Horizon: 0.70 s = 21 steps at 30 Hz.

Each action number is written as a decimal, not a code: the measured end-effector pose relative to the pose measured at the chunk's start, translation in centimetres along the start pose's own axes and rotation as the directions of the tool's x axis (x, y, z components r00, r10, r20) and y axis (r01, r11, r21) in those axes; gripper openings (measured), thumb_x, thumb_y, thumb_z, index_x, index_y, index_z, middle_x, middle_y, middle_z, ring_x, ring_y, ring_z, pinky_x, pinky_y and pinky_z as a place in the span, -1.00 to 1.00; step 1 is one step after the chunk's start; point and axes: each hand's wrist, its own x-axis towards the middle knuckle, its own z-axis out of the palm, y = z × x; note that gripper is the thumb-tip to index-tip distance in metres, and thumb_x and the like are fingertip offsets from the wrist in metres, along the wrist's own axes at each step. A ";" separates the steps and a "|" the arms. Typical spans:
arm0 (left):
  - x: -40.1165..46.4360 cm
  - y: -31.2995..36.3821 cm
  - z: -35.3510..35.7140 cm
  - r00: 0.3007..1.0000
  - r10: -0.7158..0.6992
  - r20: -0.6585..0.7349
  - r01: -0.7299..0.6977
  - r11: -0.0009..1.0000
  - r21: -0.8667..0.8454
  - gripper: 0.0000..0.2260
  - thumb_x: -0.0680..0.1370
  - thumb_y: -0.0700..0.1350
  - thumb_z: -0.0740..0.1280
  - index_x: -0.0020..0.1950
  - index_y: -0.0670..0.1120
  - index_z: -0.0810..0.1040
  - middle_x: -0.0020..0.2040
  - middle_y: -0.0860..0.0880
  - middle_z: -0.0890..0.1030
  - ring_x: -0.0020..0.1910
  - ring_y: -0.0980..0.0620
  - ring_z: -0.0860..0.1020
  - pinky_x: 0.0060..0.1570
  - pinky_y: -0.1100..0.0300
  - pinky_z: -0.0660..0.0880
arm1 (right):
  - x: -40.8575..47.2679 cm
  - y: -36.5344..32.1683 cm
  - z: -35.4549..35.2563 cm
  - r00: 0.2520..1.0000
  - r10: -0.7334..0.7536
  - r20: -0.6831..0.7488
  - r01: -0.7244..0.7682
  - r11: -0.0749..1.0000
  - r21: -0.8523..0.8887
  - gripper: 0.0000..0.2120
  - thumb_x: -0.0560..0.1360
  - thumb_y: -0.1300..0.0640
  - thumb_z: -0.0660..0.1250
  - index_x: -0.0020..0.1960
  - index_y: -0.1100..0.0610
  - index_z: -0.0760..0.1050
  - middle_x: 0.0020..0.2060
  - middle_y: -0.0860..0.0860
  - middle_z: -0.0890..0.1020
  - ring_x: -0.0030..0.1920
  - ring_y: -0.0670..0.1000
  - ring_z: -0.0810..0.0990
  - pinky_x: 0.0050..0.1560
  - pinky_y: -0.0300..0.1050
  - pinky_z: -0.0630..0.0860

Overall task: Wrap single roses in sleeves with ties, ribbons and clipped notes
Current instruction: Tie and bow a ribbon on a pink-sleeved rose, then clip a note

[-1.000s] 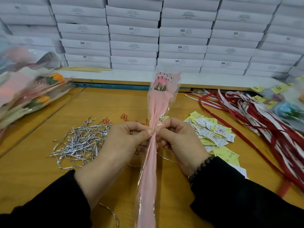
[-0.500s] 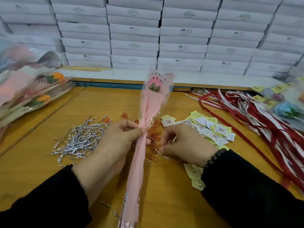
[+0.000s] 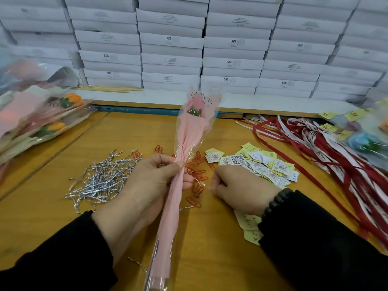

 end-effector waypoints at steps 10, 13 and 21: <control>-0.2 -0.8 0.4 0.999 -0.026 0.044 0.027 0.999 -0.029 -0.96 0.50 -0.33 0.29 -0.16 -0.27 0.47 -0.47 -0.17 0.58 -0.57 0.03 0.55 -0.56 0.31 0.48 | 0.4 -0.9 0.6 0.884 -0.102 -0.456 0.407 0.649 0.643 -0.90 0.43 0.35 0.36 -0.22 0.19 0.54 -0.40 0.00 0.55 -0.47 -0.20 0.45 -0.41 -0.35 0.41; -0.2 -1.2 0.5 0.998 -0.015 0.061 0.017 1.000 -0.026 -0.99 0.49 -0.32 0.29 -0.12 -0.28 0.48 -0.45 -0.17 0.60 -0.55 0.03 0.56 -0.54 0.30 0.49 | 0.9 -0.9 1.3 0.888 -0.085 -0.453 0.382 0.685 0.620 -0.85 0.43 0.39 0.34 -0.18 0.18 0.60 -0.37 -0.04 0.57 -0.44 -0.20 0.48 -0.31 -0.30 0.48; -0.2 -1.4 0.6 0.997 -0.013 0.070 0.012 1.000 0.014 -0.88 0.46 -0.27 0.32 -0.06 -0.30 0.49 -0.48 -0.15 0.59 -0.56 0.05 0.54 -0.50 0.30 0.52 | 0.7 -1.0 1.8 0.823 -0.071 -0.563 0.330 0.867 0.373 -0.82 0.43 0.27 0.34 -0.19 0.02 0.64 -0.34 -0.12 0.56 -0.30 -0.15 0.49 -0.20 -0.18 0.48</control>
